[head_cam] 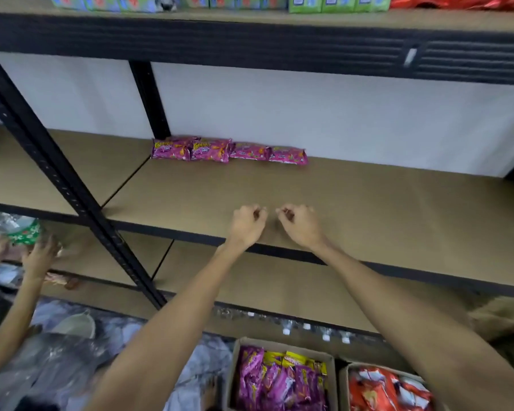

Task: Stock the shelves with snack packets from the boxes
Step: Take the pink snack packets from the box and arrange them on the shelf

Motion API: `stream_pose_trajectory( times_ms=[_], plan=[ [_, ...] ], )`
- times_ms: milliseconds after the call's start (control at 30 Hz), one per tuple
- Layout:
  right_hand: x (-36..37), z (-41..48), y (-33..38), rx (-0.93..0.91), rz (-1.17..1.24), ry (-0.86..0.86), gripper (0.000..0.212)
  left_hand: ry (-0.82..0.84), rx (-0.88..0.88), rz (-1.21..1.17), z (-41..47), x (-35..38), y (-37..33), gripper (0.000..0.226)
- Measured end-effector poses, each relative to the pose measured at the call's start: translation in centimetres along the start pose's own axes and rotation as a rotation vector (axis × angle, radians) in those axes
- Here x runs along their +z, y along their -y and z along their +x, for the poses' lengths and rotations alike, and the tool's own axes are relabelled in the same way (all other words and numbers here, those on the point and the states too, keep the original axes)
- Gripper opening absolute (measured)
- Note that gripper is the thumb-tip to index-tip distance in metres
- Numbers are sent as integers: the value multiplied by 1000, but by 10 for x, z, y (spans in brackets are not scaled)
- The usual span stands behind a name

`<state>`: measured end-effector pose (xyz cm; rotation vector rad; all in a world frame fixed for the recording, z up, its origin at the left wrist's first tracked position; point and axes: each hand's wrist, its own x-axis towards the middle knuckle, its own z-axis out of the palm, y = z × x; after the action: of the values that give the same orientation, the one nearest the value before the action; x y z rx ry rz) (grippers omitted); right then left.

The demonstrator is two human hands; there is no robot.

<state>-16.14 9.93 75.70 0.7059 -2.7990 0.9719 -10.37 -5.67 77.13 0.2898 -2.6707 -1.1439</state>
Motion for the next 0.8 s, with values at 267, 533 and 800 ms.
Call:
stream_pose_trajectory(
  times_ms=[267, 533, 800],
  plan=[
    [-18, -116, -18, 37, 122, -184, 31, 229, 123, -18, -83, 45, -14, 45],
    [35, -209, -29, 233, 140, -84, 32, 380, 85, -14, -140, 79, 29, 48],
    [83, -298, -61, 495, 110, 139, 35, 679, -129, 92, -211, 140, 105, 48]
  ],
)
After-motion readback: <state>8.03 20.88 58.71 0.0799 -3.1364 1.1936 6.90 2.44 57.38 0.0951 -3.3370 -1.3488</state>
